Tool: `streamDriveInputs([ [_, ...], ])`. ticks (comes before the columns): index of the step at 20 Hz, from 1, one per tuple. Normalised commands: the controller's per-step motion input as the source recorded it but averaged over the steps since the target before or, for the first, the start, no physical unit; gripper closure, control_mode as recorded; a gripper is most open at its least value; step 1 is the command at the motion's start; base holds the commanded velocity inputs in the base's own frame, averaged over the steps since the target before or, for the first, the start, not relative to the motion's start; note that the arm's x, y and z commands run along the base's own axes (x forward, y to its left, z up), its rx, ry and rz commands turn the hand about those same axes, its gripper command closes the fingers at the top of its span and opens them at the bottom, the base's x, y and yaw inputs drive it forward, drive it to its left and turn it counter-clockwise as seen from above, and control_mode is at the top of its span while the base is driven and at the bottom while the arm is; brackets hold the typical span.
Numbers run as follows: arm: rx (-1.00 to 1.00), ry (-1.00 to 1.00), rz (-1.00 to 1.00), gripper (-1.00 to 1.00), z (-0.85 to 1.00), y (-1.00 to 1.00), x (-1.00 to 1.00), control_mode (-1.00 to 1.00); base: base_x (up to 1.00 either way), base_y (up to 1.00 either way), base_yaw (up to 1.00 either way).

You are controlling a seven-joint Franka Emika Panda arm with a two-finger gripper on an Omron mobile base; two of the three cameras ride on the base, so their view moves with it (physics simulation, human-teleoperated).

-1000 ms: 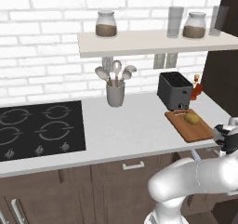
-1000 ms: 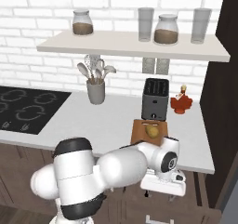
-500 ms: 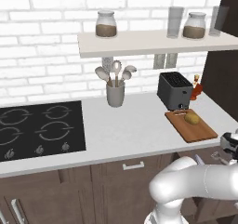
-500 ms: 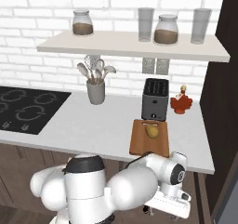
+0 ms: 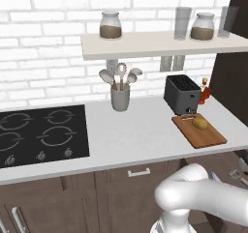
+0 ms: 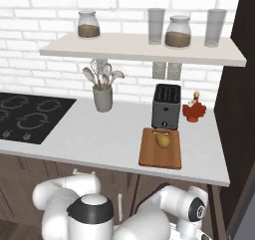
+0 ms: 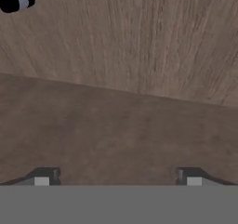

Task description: Place the appropriate cutting tool for cutting the potato skin on the cutting board.

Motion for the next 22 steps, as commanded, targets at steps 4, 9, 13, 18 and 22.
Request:
streamDriveInputs([
  [4, -0.01, -0.08, 0.02, -1.00, 0.70, -0.05, -0.02, -1.00, 0.00, 0.00, 0.00],
  [9, 0.00, -0.21, 0.11, -1.00, 0.37, -0.10, 0.32, -1.00, 0.00, 0.00, 0.00],
  [13, -0.02, -0.14, 0.15, -1.00, 0.00, -0.15, 0.51, -1.00, 0.00, 0.00, 0.00],
  [18, 0.00, -0.13, 0.18, -1.00, -0.05, -0.05, 0.58, -1.00, 0.00, 0.00, 0.00],
  [22, 0.00, -0.16, 0.14, -1.00, -0.01, -0.13, 0.42, -1.00, 0.00, 0.00, 0.00],
])
